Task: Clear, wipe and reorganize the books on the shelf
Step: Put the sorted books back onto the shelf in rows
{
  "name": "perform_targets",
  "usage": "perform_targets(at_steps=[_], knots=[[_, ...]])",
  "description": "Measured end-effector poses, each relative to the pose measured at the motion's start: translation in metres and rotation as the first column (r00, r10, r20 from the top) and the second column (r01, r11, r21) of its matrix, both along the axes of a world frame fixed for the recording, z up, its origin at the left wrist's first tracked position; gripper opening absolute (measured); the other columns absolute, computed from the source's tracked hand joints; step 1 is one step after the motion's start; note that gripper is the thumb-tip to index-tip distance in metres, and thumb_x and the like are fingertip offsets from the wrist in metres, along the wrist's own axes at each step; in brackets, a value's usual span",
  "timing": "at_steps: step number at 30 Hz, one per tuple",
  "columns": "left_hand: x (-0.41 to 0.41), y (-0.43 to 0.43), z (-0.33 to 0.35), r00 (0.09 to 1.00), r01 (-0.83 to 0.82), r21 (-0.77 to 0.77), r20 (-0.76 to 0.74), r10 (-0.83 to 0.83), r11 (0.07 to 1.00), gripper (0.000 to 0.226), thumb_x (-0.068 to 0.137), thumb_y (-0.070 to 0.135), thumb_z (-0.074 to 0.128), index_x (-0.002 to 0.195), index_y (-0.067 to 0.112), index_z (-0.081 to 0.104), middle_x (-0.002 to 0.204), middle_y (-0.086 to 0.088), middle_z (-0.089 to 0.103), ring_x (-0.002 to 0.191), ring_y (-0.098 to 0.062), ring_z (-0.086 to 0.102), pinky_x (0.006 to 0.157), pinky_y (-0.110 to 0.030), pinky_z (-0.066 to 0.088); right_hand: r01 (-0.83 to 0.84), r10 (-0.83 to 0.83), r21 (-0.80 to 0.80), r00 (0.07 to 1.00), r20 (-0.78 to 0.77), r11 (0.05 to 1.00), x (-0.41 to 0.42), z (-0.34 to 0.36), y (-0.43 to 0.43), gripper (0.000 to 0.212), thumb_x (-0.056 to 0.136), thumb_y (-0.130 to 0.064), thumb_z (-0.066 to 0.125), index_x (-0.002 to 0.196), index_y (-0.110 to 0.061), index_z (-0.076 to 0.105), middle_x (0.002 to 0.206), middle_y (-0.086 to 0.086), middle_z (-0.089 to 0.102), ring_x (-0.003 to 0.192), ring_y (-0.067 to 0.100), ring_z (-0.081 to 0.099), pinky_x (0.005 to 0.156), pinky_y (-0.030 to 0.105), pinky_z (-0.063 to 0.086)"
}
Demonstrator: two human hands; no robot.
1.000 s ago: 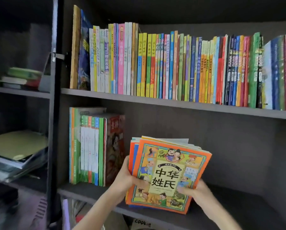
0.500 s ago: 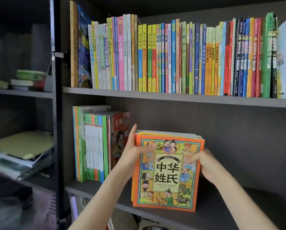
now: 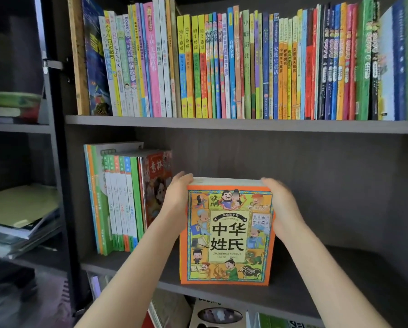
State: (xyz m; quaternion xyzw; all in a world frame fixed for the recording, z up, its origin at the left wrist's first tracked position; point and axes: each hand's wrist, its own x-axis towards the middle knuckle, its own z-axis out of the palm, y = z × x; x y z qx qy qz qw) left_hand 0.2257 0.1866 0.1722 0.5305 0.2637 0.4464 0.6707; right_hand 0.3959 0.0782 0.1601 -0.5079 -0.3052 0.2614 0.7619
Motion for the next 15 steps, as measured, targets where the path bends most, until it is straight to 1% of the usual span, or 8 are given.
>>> perform_targets(at_steps=[3, 5, 6, 7, 8, 9, 11, 15], knots=[[-0.005, -0.009, 0.003, 0.990, 0.140, 0.011, -0.019, -0.140, 0.990, 0.058, 0.089, 0.067, 0.038, 0.084, 0.016, 0.064, 0.068, -0.009, 0.072, 0.066, -0.024, 0.071, 0.068, -0.036, 0.052, -0.081, 0.083, 0.034, 0.996, -0.039, 0.996, 0.000, 0.004, -0.001, 0.039, 0.094, -0.044, 0.054, 0.126, -0.022, 0.053, 0.064, 0.002, 0.066, 0.059, 0.016, 0.068, 0.051, 0.029, 0.051], [-0.005, -0.008, -0.001, 0.984, 0.173, 0.039, -0.055, -0.170, 0.984, 0.071, 0.086, 0.073, 0.033, 0.072, 0.013, 0.070, 0.074, -0.010, 0.073, 0.068, -0.023, 0.072, 0.067, -0.035, 0.051, -0.118, 0.118, 0.011, 0.993, 0.015, 0.993, 0.000, 0.004, -0.003, 0.046, 0.092, -0.050, 0.052, 0.131, -0.026, 0.050, 0.078, 0.005, 0.070, 0.070, 0.017, 0.071, 0.056, 0.029, 0.053], [-0.006, -0.007, -0.004, 0.983, 0.176, 0.049, -0.063, -0.173, 0.983, 0.074, 0.083, 0.075, 0.036, 0.082, 0.011, 0.073, 0.085, -0.010, 0.075, 0.074, -0.023, 0.073, 0.070, -0.035, 0.052, -0.117, 0.117, -0.010, 0.992, 0.054, 0.993, 0.001, 0.003, -0.002, 0.049, 0.090, -0.053, 0.052, 0.132, -0.028, 0.049, 0.088, 0.006, 0.070, 0.076, 0.018, 0.072, 0.059, 0.030, 0.053], [-0.007, -0.007, -0.007, 0.984, 0.176, 0.073, -0.053, -0.173, 0.982, 0.077, 0.078, 0.078, 0.044, 0.106, 0.010, 0.070, 0.101, -0.010, 0.073, 0.085, -0.022, 0.073, 0.074, -0.035, 0.054, -0.107, 0.110, -0.041, 0.990, 0.087, 0.993, 0.003, 0.000, -0.001, 0.048, 0.089, -0.057, 0.050, 0.130, -0.031, 0.049, 0.094, 0.007, 0.070, 0.080, 0.018, 0.073, 0.061, 0.030, 0.054], [-0.007, -0.003, -0.015, 0.984, 0.174, 0.113, -0.043, -0.171, 0.978, 0.084, 0.072, 0.076, 0.057, 0.129, 0.014, 0.056, 0.116, -0.008, 0.069, 0.094, -0.022, 0.071, 0.077, -0.035, 0.056, -0.094, 0.102, -0.076, 0.989, 0.110, 0.993, 0.001, -0.002, -0.001, 0.045, 0.088, -0.062, 0.048, 0.123, -0.033, 0.052, 0.096, 0.007, 0.071, 0.081, 0.018, 0.073, 0.061, 0.030, 0.053], [-0.006, -0.002, -0.026, 0.987, 0.162, 0.152, -0.035, -0.158, 0.975, 0.090, 0.069, 0.066, 0.069, 0.139, 0.018, 0.042, 0.121, -0.007, 0.066, 0.099, -0.022, 0.069, 0.078, -0.035, 0.057, -0.068, 0.081, -0.109, 0.988, 0.128, 0.992, 0.000, -0.006, -0.001, 0.043, 0.087, -0.065, 0.045, 0.115, -0.033, 0.054, 0.094, 0.006, 0.073, 0.080, 0.017, 0.073, 0.060, 0.029, 0.053], [-0.004, -0.002, -0.055, 0.991, 0.119, 0.215, -0.081, -0.103, 0.969, 0.085, 0.065, 0.041, 0.078, 0.138, 0.019, 0.039, 0.116, 0.000, 0.068, 0.099, -0.017, 0.069, 0.077, -0.030, 0.056, -0.014, 0.036, -0.137, 0.987, 0.159, 0.990, -0.003, -0.016, -0.002, 0.044, 0.086, -0.067, 0.043, 0.107, -0.030, 0.057, 0.091, 0.001, 0.075, 0.079, 0.015, 0.073, 0.062, 0.029, 0.052], [-0.004, -0.004, -0.091, 0.991, 0.061, 0.197, -0.130, -0.036, 0.979, 0.076, 0.062, 0.041, 0.077, 0.127, 0.022, 0.043, 0.108, 0.007, 0.067, 0.093, -0.007, 0.068, 0.074, -0.024, 0.052, -0.001, 0.062, -0.227, 0.964, 0.259, 0.974, -0.007, -0.057, -0.015, 0.047, 0.080, -0.048, 0.066, 0.120, -0.026, 0.055, 0.106, -0.006, 0.071, 0.087, 0.007, 0.070, 0.066, 0.021, 0.050]])
